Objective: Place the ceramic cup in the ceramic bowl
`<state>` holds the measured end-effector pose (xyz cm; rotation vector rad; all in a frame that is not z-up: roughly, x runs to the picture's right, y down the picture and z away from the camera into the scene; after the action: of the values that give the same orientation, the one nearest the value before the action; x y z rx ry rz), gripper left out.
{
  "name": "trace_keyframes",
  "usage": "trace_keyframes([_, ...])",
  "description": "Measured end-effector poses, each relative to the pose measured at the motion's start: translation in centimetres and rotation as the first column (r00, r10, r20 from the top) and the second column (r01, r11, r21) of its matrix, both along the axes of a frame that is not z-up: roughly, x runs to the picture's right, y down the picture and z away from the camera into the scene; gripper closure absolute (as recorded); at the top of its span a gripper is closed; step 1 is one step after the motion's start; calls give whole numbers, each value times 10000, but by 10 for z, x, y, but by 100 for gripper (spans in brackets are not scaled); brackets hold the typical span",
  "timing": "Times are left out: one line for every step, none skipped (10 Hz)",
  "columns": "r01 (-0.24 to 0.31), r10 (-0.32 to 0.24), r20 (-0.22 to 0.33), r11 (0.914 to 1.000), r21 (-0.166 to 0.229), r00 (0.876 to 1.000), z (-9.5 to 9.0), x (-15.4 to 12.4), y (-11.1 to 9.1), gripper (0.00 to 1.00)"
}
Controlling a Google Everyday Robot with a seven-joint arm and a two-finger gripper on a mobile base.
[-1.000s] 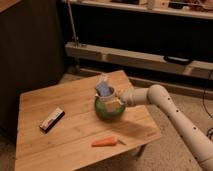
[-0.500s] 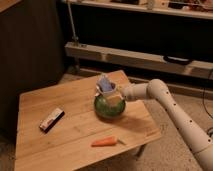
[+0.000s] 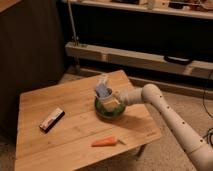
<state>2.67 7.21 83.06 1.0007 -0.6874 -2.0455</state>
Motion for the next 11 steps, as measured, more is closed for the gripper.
trace_keyframes([-4,4,-29,10000,-18,10000,0,1,2,84])
trace_keyframes([-68,69,32,9999,-111,10000,1,2,7,74])
trace_keyframes([-87,89,285,9999,-63,9996,2,2,11,61])
trace_keyframes([-102,100,500,9999,50,9987,3,2,16,52])
trace_keyframes([-156,139,700,9996,228,9975,3,1,20,41])
trace_keyframes([-242,204,848,9987,440,9962,3,2,24,29])
trace_keyframes([-266,215,887,9980,577,9958,2,3,27,22])
trace_keyframes([-256,193,880,9972,709,9959,0,5,29,20])
trace_keyframes([-234,167,877,9968,761,9960,-1,5,30,20])
trace_keyframes([-234,167,877,9968,761,9960,-1,5,30,20])
trace_keyframes([-84,10,738,9950,998,9973,-10,12,25,20])
